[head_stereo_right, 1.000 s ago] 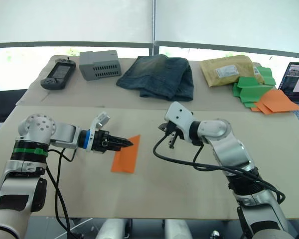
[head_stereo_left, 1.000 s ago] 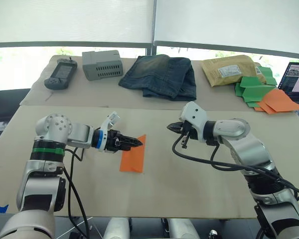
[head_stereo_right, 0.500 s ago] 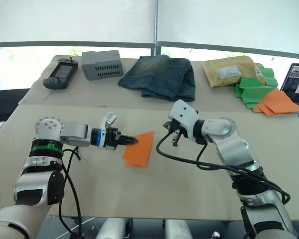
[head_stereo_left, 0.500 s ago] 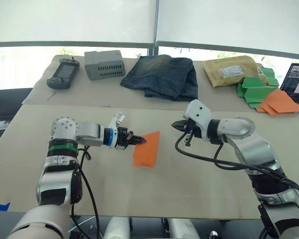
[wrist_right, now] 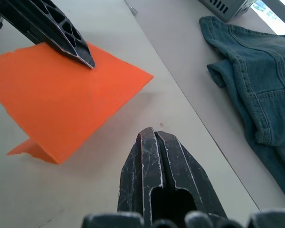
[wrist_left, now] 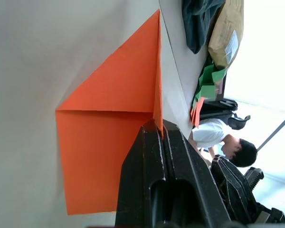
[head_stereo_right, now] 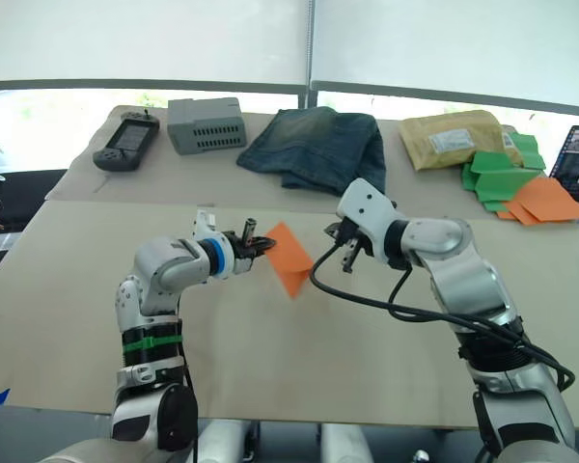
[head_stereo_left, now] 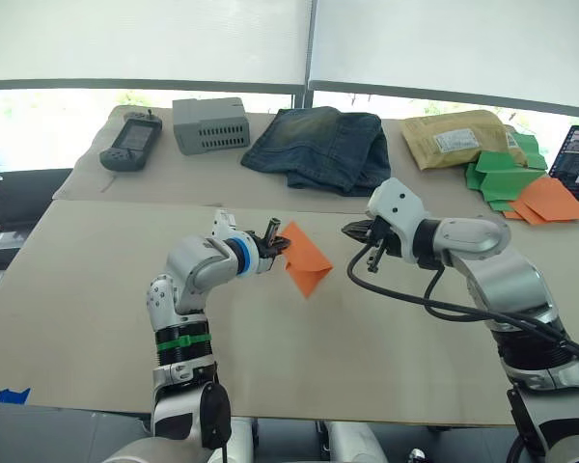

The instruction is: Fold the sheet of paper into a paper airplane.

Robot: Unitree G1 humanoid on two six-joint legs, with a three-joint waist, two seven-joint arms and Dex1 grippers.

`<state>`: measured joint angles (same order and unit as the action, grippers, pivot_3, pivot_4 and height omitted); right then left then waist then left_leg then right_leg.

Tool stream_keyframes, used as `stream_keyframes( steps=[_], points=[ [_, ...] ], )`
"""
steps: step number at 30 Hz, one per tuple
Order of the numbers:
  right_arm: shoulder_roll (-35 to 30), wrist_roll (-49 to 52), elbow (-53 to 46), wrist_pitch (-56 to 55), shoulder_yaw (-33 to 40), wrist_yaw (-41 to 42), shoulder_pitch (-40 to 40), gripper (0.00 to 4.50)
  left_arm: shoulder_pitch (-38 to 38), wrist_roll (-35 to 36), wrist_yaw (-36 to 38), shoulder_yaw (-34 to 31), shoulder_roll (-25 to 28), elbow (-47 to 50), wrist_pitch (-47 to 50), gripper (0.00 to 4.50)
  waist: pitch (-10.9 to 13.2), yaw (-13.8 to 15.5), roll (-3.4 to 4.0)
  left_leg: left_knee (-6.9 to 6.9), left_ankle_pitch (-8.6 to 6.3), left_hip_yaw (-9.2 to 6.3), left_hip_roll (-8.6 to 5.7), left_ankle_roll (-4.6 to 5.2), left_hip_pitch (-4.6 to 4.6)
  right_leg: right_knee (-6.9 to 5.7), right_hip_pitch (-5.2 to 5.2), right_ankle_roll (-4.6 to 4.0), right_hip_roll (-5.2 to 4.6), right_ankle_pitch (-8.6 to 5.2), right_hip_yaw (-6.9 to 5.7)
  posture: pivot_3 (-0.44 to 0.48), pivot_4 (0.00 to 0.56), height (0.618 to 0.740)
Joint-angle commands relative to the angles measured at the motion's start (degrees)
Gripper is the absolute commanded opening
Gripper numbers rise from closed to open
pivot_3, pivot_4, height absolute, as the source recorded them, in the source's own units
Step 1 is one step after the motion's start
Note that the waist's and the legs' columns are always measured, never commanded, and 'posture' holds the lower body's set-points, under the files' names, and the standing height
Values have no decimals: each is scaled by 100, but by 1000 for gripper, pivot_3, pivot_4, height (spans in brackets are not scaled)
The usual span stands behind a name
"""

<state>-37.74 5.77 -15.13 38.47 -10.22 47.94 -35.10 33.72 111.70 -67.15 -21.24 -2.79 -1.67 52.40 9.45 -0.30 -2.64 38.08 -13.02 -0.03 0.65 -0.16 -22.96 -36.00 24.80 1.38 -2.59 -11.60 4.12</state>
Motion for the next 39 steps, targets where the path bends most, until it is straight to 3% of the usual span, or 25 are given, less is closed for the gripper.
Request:
stream_keyframes(
  steps=[1, 6, 9, 11, 15, 18, 19, 22, 25, 27, 30, 36, 39],
  points=[
    [-27, 3, -44, -48, 103, -69, -150, 0, -34, 130, -97, 128, -41, 301, -5, 1147, 0, 8, 0, 3, 1, 1, -1, 2, -1, 1, -1, 1, 0, 0, 0, 0, 150, 728],
    [-13, -9, 10, -102, 76, -89, -188, 0, -42, 130, 26, 50, -30, 439, 323, 2836, 0, 21, 0, 5, 5, -1, 0, 5, -2, 2, -3, 0, 6, 0, -5, 0, 150, 728],
    [7, -6, 18, -130, 98, -131, -188, 0, -20, 130, 631, -54, 432, 403, 881, 3863, 0, 1, 0, 5, 6, -2, 1, 5, -2, 2, -2, 0, 9, 0, -5, 0, 150, 728],
    [33, 32, 9, -119, 124, -137, -174, 0, -84, 130, 1369, -41, 1078, 241, 1448, 4464, 0, -64, 0, 5, 6, -3, 4, 5, 0, 0, -2, 0, 13, -2, -8, 0, 150, 728],
    [78, 228, -137, -21, 316, -130, -19, 0, -356, -77, 3727, 100, 3379, 6, 2922, 4464, 1, -181, 1, 1, 7, -5, 13, 3, 7, -11, 3, 1, 26, -16, -12, 0, 150, 728],
    [258, 616, -341, 298, 672, -226, 158, 0, -569, -991, 5490, 128, 4313, 754, 3164, 4464, 3, -164, 0, -4, 8, -9, 17, 1, -4, -19, 18, 4, 27, -31, -18, 0, 150, 728],
    [344, 799, -473, 500, 790, -260, 245, 621, -826, -1682, 6454, 255, 4693, 1299, 2944, 4500, 4, -151, -2, -4, 10, -9, 16, -3, -8, -18, 19, 0, 22, -29, -23, 0, 150, 728],
    [514, 1116, -808, 946, 948, -422, 476, 1642, -1518, -3253, 8671, 699, 5529, 2076, 2038, 4500, 6, -141, 2, -11, 12, -1, 12, -10, -20, -6, 25, -20, 12, -18, -23, 0, 150, 728],
    [750, 1244, -1155, 1397, 922, -800, 776, 2648, -2012, -4783, 10389, 1282, 6148, 2262, 665, 4500, 8, -103, 4, -23, 12, 4, 15, -11, -20, 1, 33, -35, 9, -29, -24, 0, 150, 728],
    [852, 1249, -1287, 1588, 805, -1003, 892, 3374, -2109, -5315, 10920, 1462, 6264, 2189, 171, 4500, 10, -67, 7, -27, 13, 6, 23, -12, -21, -3, 43, -86, 12, -59, -27, 0, 150, 728],
    [1220, 1193, -1273, 1816, 695, -1442, 940, 4365, -2073, -5893, 11410, 1658, 6216, 2060, -328, 4500, 14, -57, 12, -26, 14, 8, 27, -10, -21, -8, 44, -54, 13, -80, -28, 0, 150, 728],
    [1481, 904, -872, 1563, 229, -1853, 1032, 4365, -1908, -6399, 11761, 1693, 5980, 1828, -633, 4500, 15, -76, 12, -26, 14, 7, 29, -7, -26, -6, 44, 7, 15, -57, -27, 0, 150, 728],
    [1480, 775, -671, 1326, 101, -1905, 1013, 3517, -1895, -6864, 11660, 1711, 5809, 1747, -994, 4500, 15, -70, 12, -26, 14, 6, 26, -6, -31, -6, 44, 10, 13, -58, -26, 0, 150, 728]
  ],
)
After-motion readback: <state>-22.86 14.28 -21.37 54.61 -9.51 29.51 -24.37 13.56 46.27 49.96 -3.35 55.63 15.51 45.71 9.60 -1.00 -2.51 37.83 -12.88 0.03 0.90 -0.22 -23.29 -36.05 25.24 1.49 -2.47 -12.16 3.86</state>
